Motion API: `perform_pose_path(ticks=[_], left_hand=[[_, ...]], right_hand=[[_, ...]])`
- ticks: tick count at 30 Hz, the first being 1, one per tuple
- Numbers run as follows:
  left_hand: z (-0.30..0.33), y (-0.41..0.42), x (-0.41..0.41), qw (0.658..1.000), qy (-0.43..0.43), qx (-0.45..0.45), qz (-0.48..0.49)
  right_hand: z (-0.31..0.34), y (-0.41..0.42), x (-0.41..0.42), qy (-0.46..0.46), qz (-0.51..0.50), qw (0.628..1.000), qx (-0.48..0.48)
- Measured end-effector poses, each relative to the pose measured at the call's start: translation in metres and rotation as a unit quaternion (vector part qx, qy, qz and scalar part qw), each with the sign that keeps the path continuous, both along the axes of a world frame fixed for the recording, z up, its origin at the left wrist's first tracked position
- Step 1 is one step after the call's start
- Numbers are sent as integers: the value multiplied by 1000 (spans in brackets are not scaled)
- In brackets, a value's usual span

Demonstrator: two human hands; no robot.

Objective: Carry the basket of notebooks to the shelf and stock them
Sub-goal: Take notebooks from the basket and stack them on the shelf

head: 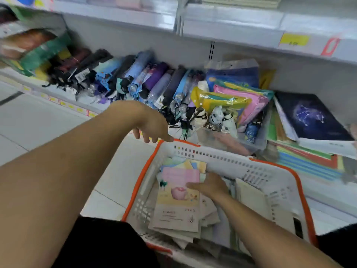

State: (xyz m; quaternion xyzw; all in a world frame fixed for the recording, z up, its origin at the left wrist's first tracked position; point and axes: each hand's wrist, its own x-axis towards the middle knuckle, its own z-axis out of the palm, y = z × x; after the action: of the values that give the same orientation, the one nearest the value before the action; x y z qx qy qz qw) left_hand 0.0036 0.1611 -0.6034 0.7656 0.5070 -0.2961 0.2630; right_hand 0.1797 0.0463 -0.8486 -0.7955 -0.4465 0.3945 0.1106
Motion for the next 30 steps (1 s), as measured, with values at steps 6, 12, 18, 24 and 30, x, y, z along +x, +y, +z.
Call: perform_pose_path(ticks=[6,12,18,24,30], left_hand=[[2,1,-9,998,-62,13,17],[3,-2,-6,998,-56,7,5],[7,-4,-3,998,-46,30,35],[16,-2,-10,964,-231,42,129],[18,11,-15,947,-202,219,124]], right_hand=[[-4,-5,4,-12,-10,998,57],[2,-12,16,-42,-10,991,126],[65,13,25,168,-99,943,271],[151,33,5,490,-208,791,303],[56,-8,2,-13,50,998,-27]])
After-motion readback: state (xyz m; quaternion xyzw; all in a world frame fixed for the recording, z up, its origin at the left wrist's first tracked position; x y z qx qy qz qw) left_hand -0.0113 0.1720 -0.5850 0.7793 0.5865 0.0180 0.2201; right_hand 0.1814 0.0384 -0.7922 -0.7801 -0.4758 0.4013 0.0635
